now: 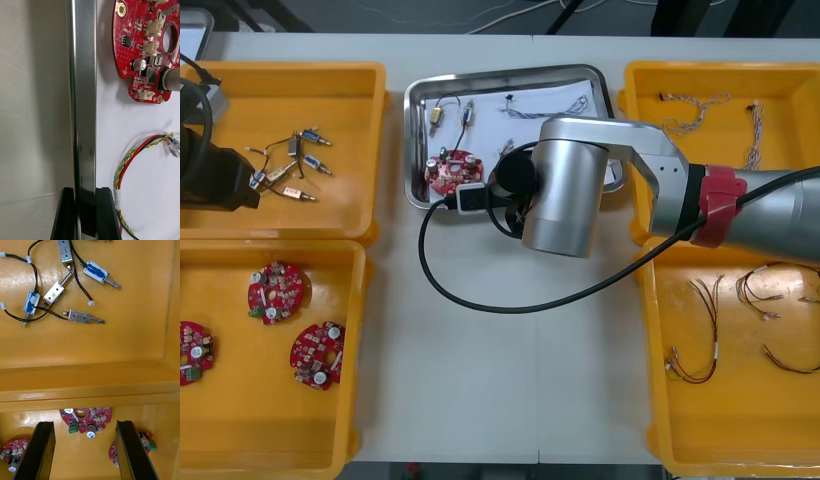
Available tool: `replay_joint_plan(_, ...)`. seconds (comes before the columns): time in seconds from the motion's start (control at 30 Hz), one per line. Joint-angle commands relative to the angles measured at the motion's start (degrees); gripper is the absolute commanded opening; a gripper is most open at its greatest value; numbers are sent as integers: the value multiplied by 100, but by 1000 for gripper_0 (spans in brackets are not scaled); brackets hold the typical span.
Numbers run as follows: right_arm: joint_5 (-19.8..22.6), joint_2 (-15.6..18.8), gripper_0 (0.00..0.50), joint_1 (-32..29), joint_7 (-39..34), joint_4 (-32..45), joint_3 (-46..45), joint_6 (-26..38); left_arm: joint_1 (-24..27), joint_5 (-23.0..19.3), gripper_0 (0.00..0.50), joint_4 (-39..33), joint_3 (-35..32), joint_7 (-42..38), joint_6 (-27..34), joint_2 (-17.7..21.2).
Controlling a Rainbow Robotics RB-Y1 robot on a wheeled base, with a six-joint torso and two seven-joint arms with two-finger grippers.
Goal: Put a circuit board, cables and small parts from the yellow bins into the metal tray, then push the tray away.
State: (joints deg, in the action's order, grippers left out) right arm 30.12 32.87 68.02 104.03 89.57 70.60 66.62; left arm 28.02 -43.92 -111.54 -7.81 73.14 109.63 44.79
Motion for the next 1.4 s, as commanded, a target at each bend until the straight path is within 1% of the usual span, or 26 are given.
replay_joint_plan(0.03, 38, -105, 0, 413, 100, -177, 50, -140, -77, -38, 472, -192, -168, 306, 37, 240)
replay_joint_plan(0.57, 38, -307, 0, 642, 188, -898, 50, -817, -77, -38, 470, -192, -168, 306, 37, 240)
replay_joint_plan(0.77, 38, -325, 0, 686, 232, -1021, 50, -1116, -77, -38, 471, -192, -168, 306, 37, 240)
replay_joint_plan(1.0, 46, -325, 0, 695, 250, -1038, 50, -1160, -77, -38, 470, -192, -168, 306, 37, 240)
replay_joint_plan(1.03, 46, -325, 14, 703, 250, -1038, 50, -1160, -77, -38, 472, -192, -168, 306, 37, 240)
replay_joint_plan(1.07, 46, -325, 74, 695, 232, -1047, 50, -1151, -77, -38, 471, -192, -168, 306, 37, 240)
replay_joint_plan(1.1, 55, -325, 112, 695, 223, -1038, 50, -1160, -77, -38, 470, -192, -168, 306, 37, 240)
replay_joint_plan(1.13, 55, -325, 196, 695, 223, -1038, 50, -1151, -77, -38, 472, -192, -168, 306, 37, 240)
replay_joint_plan(1.17, 55, -325, 306, 695, 223, -1038, 50, -1151, -77, -38, 470, -192, -168, 306, 37, 240)
replay_joint_plan(1.2, 64, -325, 361, 695, 215, -1038, 42, -1142, -77, -38, 470, -192, -168, 306, 37, 240)
replay_joint_plan(1.23, 90, -325, 442, 695, 223, -1038, 50, -1133, -77, -38, 469, -192, -168, 306, 37, 240)
replay_joint_plan(1.27, 169, -325, 500, 695, 223, -1038, 50, -1124, -77, -38, 469, -192, -168, 306, 37, 240)
replay_joint_plan(1.4, 319, -316, 500, 695, 223, -1038, 24, -1072, -77, -38, 470, -192, -168, 306, 37, 240)
